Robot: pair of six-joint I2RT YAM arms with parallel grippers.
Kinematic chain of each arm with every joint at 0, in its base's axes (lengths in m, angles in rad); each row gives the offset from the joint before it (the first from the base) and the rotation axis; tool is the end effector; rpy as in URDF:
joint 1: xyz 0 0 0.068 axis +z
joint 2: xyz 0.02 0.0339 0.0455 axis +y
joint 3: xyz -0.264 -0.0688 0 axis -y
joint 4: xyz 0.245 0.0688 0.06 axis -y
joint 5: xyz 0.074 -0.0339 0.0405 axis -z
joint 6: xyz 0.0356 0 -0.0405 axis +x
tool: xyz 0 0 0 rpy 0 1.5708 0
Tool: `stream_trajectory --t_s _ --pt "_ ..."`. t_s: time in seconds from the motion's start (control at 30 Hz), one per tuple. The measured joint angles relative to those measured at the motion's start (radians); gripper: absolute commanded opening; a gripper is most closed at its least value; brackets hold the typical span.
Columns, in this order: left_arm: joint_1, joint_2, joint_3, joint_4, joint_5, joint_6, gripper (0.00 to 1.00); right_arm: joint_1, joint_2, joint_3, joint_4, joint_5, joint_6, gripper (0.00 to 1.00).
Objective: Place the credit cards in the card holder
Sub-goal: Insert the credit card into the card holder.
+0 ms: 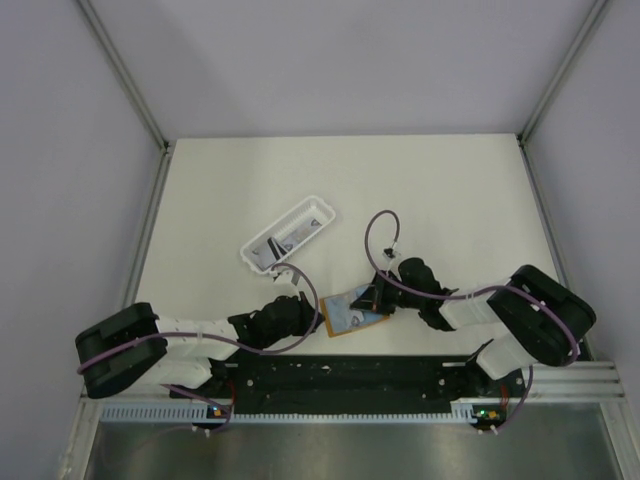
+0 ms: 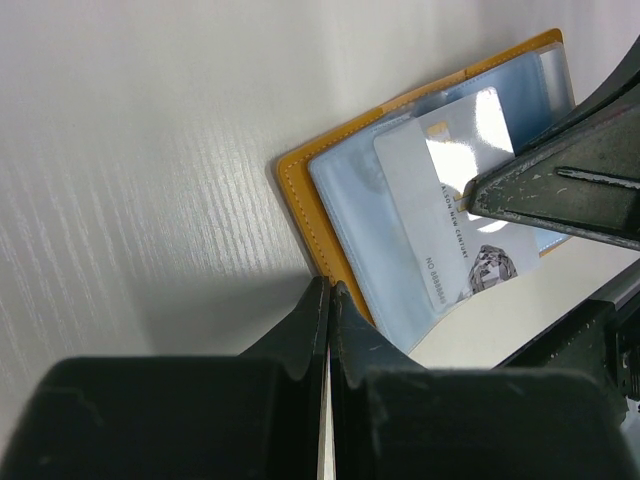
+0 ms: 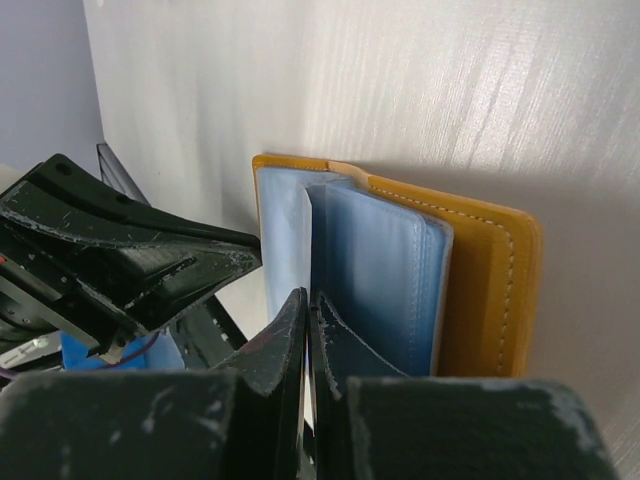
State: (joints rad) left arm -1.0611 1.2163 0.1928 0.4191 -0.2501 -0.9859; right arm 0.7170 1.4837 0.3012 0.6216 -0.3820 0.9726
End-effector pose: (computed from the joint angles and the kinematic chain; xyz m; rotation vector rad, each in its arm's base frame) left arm 0.1035 -0.1671 0.1214 -0.0649 2.2974 -0.8775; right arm 0.1691 0.1651 0.1155 0.0518 2.4268 1.3075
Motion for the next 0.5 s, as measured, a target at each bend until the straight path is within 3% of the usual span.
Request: stream_trajectory --t_s 0.5 --pt "0.0 0.006 0.0 0.009 0.0 0.0 0.0 0.055 0.016 0.04 -0.029 0.021 -0.004 0.0"
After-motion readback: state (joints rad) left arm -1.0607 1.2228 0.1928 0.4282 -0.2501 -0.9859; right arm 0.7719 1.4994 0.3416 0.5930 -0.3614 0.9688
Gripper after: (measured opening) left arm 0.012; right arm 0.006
